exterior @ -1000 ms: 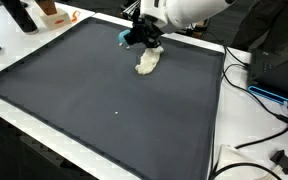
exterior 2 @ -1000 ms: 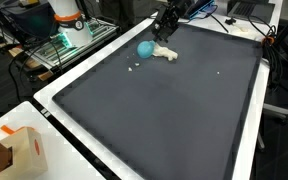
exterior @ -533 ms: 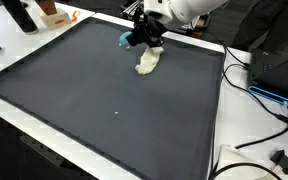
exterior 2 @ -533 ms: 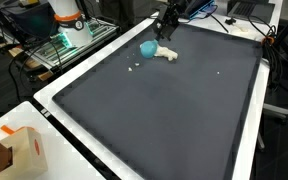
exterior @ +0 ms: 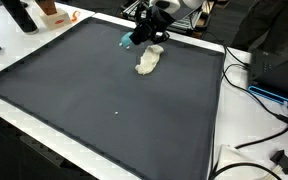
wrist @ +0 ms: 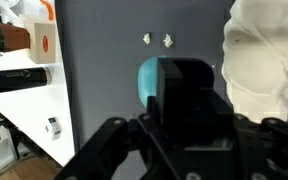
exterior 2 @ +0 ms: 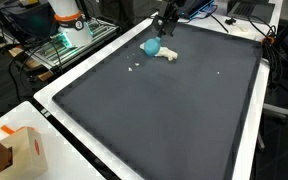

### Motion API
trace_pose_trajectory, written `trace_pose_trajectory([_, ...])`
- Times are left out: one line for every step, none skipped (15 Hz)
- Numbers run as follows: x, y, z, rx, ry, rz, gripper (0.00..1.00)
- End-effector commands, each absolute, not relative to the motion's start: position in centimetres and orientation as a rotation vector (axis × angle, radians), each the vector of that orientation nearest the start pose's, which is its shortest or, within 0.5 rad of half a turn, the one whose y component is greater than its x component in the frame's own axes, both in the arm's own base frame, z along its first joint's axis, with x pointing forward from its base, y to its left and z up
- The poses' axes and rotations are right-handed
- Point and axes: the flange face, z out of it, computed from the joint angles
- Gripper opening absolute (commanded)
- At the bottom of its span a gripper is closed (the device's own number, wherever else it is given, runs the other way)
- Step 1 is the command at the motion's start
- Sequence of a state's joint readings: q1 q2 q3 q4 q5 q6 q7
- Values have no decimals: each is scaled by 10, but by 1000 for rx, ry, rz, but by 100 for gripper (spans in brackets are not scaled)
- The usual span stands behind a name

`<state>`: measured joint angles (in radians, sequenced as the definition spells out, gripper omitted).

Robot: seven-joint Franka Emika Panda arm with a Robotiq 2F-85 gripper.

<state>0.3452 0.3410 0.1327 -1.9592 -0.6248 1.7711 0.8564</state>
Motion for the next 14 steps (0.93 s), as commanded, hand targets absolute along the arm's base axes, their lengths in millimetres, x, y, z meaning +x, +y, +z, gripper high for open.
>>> trace_pose_trajectory([501,205,297,2453,-4,-23,25])
trace_pose_trajectory([499,206,300,2466,16,-10,25])
trace_pose_trajectory([496,206,303,2478,30,2,25])
trace_pose_trajectory([493,206,306,2490,44,16,25])
trace_pose_trajectory([491,206,308,2502,56,28,25])
trace_pose_trajectory([488,206,311,2513,73,41,25])
trace_pose_trajectory([486,206,314,2528,85,59,25])
trace_pose_trajectory([483,205,317,2542,96,73,25])
trace_pose_trajectory([481,204,321,2562,110,95,25])
trace_pose_trajectory([479,203,324,2579,117,116,25])
trace_pose_trajectory([477,202,327,2597,127,137,25])
trace_pose_trajectory([475,200,330,2620,139,159,25])
trace_pose_trajectory([474,198,333,2638,144,178,25])
trace_pose_trajectory([473,196,336,2659,151,199,25])
